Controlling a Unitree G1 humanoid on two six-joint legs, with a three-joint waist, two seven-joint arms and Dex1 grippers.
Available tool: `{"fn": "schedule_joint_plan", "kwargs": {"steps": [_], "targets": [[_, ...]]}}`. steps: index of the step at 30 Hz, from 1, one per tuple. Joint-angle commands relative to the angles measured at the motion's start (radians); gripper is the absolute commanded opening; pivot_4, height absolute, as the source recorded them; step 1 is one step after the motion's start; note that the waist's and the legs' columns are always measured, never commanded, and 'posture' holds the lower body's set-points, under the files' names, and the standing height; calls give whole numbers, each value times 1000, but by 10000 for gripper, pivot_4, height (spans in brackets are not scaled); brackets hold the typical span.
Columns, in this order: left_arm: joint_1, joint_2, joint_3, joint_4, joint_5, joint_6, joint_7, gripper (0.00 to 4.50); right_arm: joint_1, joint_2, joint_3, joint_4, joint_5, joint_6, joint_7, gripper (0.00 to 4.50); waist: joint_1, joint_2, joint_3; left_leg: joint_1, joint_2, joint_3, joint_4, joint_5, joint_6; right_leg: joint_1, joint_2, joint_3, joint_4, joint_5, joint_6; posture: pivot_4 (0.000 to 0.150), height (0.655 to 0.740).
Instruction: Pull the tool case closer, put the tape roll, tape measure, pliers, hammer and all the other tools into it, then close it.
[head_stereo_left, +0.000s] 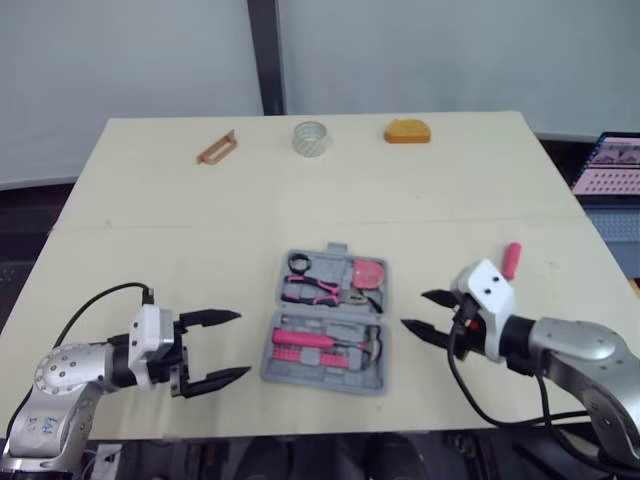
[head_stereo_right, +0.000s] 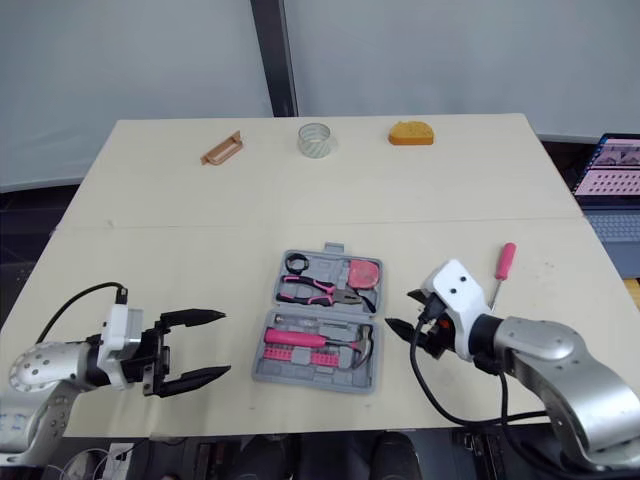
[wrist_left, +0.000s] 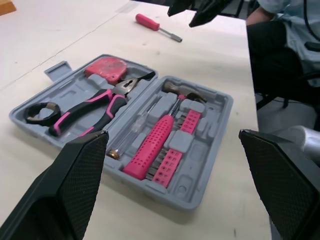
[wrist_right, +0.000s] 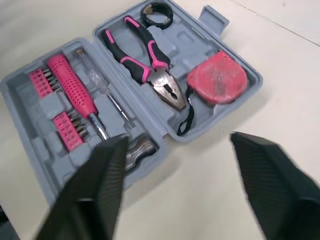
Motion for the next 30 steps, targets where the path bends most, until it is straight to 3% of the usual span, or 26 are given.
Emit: {"fn": "schedule_joint_plan", "kwargs": {"steps": [1, 11, 30], "targets": [[-59, 18, -14, -31, -60, 53, -26, 45000, 72, 8, -136, -84, 10, 89, -78, 44430, 5, 0, 0, 0, 0, 0, 0, 0, 0, 0, 0, 0, 0, 0, 0, 1500, 7400], [-116, 14, -52, -17, -59, 81, -77, 45000, 150, 155, -320, -132, -16, 303, -265, 44430, 1, 0, 0, 1, 1, 5, 3, -2, 1, -1, 1, 5, 1, 0, 0, 1500, 7400], [-82, 10, -44, -47, -45, 72, -52, 45000, 65, 210, -236, -86, -41, 345, -356, 44430, 3, 0, 0, 1, 7, 8, 3, -4, 0, -2, 6, 8, 1, 0, 0, 1500, 7400]]}}
